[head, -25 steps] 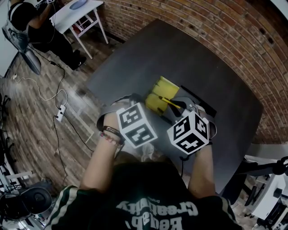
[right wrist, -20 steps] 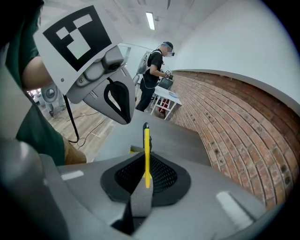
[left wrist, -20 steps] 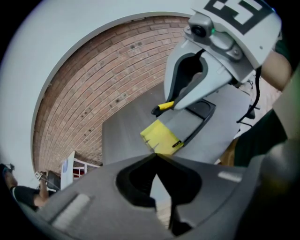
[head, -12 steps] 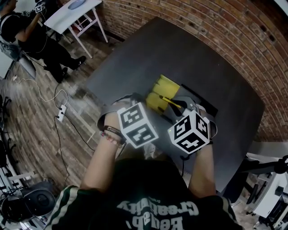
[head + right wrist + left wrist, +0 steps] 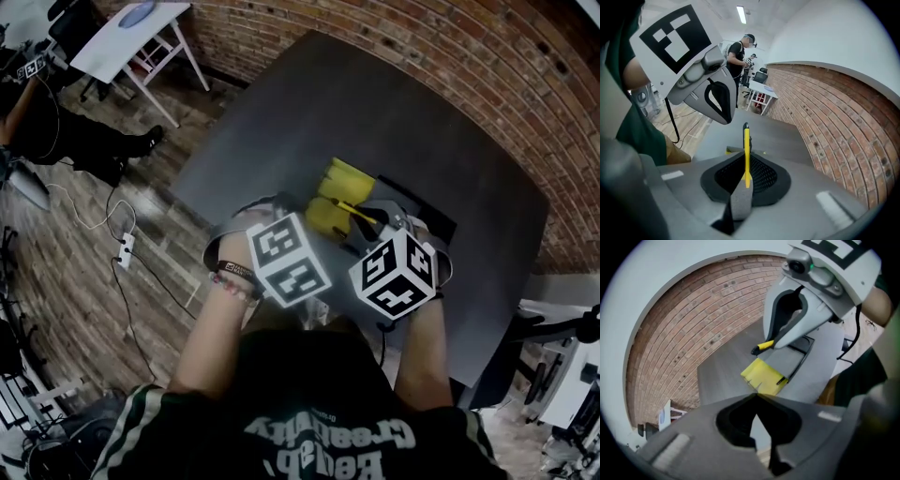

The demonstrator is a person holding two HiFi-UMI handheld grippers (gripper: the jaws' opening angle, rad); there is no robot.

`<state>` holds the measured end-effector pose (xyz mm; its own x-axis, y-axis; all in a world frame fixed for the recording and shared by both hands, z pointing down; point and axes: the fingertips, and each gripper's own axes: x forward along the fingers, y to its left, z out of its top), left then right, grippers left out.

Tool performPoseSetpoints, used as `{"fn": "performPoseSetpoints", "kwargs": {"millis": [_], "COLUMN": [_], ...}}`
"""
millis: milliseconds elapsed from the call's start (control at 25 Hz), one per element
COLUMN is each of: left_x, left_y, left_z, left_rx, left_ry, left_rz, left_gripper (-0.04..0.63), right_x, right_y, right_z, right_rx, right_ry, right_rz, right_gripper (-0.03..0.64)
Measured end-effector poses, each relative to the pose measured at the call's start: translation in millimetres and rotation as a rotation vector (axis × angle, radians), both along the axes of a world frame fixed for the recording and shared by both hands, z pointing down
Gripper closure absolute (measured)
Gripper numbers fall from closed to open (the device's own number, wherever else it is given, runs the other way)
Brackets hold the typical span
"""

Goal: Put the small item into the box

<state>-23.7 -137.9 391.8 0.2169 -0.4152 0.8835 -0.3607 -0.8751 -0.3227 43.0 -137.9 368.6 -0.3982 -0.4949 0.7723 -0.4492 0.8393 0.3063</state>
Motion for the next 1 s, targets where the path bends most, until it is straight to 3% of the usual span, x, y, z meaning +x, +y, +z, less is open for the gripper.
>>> {"fn": "performPoseSetpoints", "kwargs": {"millis": [560, 800, 1000], "left_x": [-31, -31, -21], "left_y": [-37, -48, -57], "left_z": [11, 25, 37], "left_rx": [-0.024, -0.029, -0.049], "left_ry": [0.031, 0.029, 0.034], "left_rz": [0.149, 0.125, 0.107], "left_gripper": [0.594, 0.594, 0.594], "right_x": [-36, -23, -25], "right_y": [-32, -40, -45], "right_z": [9, 31, 46], "right_rx": [-0.039, -0.080, -0.110], "right_ry": [0.020, -0.001, -0.024], "right_rz": [0.137, 0.181, 0.157], "right_gripper": [0.583, 0.583, 0.583]}}
